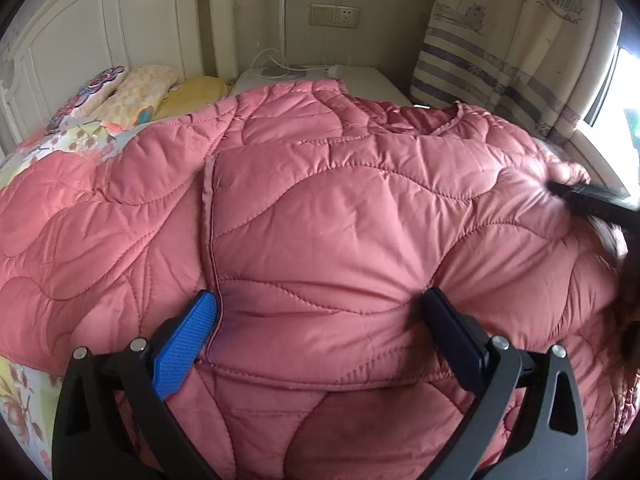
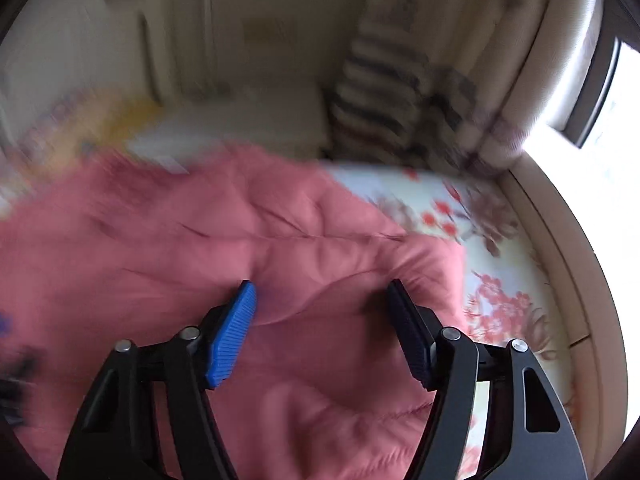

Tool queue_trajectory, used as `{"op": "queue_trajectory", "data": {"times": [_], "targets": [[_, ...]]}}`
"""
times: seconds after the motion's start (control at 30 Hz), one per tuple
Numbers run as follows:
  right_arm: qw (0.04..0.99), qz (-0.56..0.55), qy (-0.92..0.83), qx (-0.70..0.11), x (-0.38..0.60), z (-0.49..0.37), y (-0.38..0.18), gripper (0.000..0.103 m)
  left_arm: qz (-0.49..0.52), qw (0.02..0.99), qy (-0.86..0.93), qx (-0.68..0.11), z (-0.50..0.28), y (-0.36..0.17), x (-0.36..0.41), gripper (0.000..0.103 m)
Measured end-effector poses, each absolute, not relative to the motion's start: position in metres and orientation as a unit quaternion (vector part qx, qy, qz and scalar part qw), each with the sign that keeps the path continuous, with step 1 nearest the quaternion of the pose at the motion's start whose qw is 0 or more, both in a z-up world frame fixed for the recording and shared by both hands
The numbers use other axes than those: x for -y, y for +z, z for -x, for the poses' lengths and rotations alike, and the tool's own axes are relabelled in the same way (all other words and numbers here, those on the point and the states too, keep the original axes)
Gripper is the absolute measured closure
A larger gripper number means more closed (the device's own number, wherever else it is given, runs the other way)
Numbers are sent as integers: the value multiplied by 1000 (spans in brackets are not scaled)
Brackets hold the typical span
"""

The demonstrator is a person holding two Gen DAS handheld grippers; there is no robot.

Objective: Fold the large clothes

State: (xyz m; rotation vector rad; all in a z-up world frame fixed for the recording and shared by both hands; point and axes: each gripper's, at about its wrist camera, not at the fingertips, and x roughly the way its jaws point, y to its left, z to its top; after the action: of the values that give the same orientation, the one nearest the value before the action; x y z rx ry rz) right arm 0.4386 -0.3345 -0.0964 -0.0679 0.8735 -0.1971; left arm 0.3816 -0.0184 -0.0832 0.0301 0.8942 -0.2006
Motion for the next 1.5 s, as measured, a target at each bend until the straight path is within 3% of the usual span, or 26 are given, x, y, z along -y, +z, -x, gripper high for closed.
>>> {"op": "queue_trajectory", "data": {"times": [0.23, 0.33, 0.57, 0.73, 0.9, 1.03, 1.2, 1.33, 1.37, 1.43, 1.5], "targets": [[921, -56, -114, -369, 362, -410, -73, 28, -16, 897, -96, -431, -381, -84, 20, 2], [898, -46, -104, -425, 361, -418, -101, 24, -14, 897, -97, -431, -381, -83, 19, 2], [925, -36, -99, -365, 316, -345, -60, 22, -11, 897, -97, -432, -382, -83, 18, 2], [902, 19, -66, -427, 272, -326, -102, 16, 10, 895, -103, -435, -374, -78, 6, 2], [906, -9, -74, -417, 276, -305, -86, 17, 122, 914, -88, -376, -309, -45, -91, 2], [920, -1, -63, -387, 263, -278, -77, 17, 239, 916, 27, -321, -260, -45, -229, 2], [915, -16, -57, -400, 258, -277, -109, 17, 400, 863, 95, -294, -241, -66, -367, 3], [918, -31, -47, -393, 262, -277, -109, 17, 417, 860, 104, -276, -260, -62, -408, 3], [917, -36, -45, -394, 264, -277, -109, 17, 420, 858, 112, -274, -266, -60, -412, 7], [919, -44, -39, -389, 267, -276, -108, 17, 432, 852, 110, -273, -281, -56, -417, 33], [922, -54, -32, -382, 271, -273, -107, 17, 450, 837, 94, -295, -303, -57, -411, 88]]}}
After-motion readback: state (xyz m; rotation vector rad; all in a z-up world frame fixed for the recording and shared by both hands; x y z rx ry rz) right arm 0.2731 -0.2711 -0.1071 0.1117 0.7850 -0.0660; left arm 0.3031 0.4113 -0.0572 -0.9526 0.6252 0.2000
